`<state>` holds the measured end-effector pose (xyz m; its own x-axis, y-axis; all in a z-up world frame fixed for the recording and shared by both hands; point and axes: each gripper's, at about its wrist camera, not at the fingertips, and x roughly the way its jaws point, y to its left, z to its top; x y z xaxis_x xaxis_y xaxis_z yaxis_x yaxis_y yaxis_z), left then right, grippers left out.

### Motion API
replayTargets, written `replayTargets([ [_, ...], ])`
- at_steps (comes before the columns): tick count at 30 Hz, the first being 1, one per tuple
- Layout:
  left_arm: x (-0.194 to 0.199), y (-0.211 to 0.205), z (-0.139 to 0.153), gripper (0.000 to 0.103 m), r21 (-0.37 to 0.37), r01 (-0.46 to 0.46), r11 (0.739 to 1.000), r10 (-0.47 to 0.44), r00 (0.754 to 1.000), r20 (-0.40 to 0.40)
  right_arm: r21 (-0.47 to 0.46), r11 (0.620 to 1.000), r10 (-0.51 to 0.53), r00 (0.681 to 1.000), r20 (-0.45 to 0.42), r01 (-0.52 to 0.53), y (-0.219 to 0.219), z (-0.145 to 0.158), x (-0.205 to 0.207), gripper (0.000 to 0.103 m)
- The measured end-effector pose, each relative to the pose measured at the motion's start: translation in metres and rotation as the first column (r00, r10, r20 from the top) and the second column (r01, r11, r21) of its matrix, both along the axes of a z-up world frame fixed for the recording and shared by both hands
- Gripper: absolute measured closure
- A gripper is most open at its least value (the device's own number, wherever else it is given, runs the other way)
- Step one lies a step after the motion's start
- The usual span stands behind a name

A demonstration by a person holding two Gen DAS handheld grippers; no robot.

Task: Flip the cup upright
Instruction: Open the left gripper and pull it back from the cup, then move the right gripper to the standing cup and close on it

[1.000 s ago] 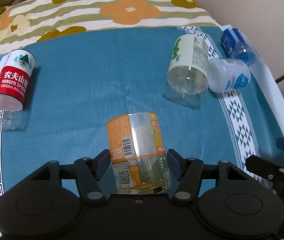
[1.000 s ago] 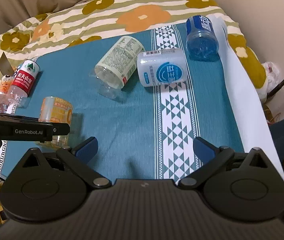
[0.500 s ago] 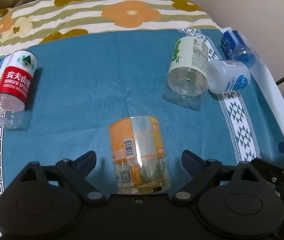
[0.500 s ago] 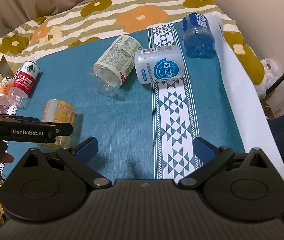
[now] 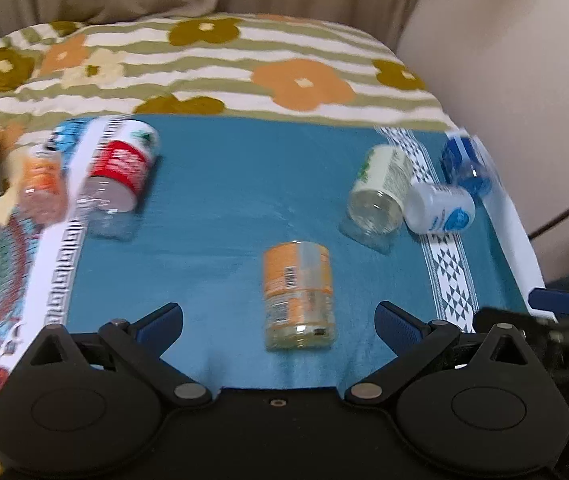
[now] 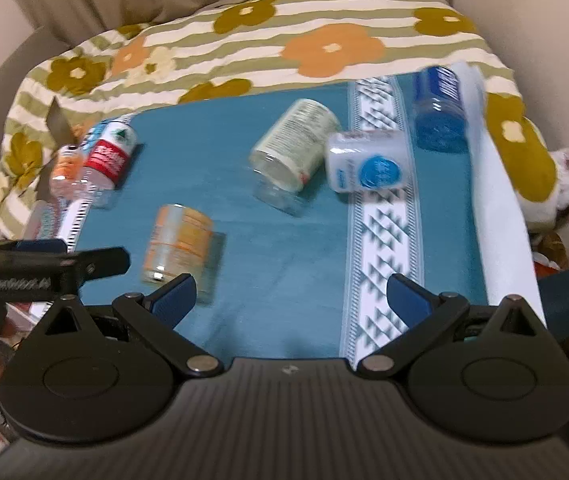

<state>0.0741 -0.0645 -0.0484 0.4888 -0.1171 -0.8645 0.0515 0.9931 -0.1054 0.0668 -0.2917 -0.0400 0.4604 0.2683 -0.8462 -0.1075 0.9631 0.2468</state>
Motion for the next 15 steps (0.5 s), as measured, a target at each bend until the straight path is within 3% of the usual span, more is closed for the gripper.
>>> replayTargets([
  [6,-0.018,0.039,0.014,0.0,-0.002,-0.049,0.999,0.049,0.997,0.063,0.052,0.996,0.07,0.996,-0.053,-0.068,0.036,0.004,0.032,0.0],
  [15,-0.017,0.095,0.0,0.0,0.004,-0.089,0.996,0.088,0.995,0.052,0.099,0.995,0.057,0.967,-0.25,-0.033,0.087,-0.038,0.094,0.0],
])
